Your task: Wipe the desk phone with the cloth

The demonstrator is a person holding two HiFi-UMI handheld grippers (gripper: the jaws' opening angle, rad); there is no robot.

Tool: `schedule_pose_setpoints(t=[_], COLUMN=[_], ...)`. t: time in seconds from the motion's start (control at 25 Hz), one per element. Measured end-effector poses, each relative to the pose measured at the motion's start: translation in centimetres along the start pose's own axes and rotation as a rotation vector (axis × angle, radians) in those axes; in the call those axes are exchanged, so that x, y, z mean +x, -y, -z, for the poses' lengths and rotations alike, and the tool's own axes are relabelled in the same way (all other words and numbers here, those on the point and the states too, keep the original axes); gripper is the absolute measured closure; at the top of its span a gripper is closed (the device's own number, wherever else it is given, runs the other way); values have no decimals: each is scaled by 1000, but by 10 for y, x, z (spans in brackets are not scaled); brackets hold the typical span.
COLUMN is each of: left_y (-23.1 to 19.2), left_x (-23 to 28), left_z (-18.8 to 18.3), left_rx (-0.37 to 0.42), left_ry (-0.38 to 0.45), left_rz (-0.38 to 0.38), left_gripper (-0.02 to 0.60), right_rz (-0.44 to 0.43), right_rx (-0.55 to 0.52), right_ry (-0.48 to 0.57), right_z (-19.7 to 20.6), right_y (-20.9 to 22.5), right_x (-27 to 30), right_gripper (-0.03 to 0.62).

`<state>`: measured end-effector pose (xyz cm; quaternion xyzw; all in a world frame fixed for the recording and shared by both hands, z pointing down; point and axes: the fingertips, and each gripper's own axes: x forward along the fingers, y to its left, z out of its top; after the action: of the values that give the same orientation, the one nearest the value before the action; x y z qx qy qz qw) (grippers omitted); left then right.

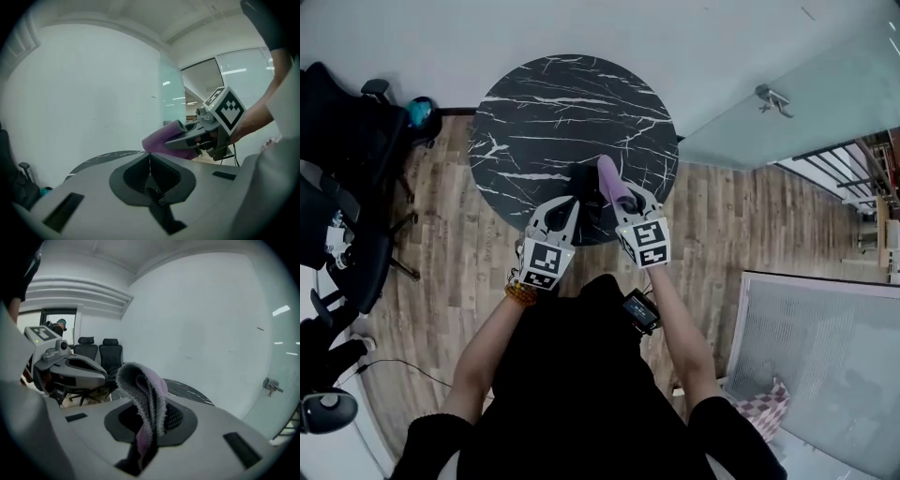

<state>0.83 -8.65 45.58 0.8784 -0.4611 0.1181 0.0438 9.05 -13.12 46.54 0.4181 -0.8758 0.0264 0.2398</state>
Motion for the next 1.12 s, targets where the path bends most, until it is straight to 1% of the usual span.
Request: schedule_pose_setpoints(t=[0.12,0.24,0.32,0.4,0.48,0.52,0.6,0.68,0.84,0.96,1.12], left_y=[-19,-30,-39,-51,-61,-60,-52,-51,-56,-56,-58], left_x=[13,24,29,36,47,53,59,63,67,63,64], left_z=[11,13,17,22,27,28,31,35,45,54,61], left_rx=[-16,-27,-40,-72,-102,-103,-85,-82,-104,-122,-136], left_ry=[-30,-30,-29,-28,-34,-42,-56,-67,-94,-112,-129], left_rz=[-3,-2,-20,-57,-78,-72,-48,-44,-60,-66,-66], left_gripper=[568,568,568,568,568,568,568,568,568,568,568], right_rz=[-46,-83,-111,-127,-115,-102,-76,-60,-62,-92,-142], right_rx=[-49,-77,-113,-159,-215,-241,-272,-291,-325,-349,-350], right_ry=[-45,-83,-111,-126,-125,-123,-126,-145,-213,-288,-382], right_z=[7,16,23,25,18,13,10,13,39,67,95], right_y=[-9,-4,-1,4,16,24,35,38,30,18,5], right_x=[26,47,62,77,90,95,100,109,126,136,150], right_gripper=[534,535,536,536,536,536,536,536,534,534,536])
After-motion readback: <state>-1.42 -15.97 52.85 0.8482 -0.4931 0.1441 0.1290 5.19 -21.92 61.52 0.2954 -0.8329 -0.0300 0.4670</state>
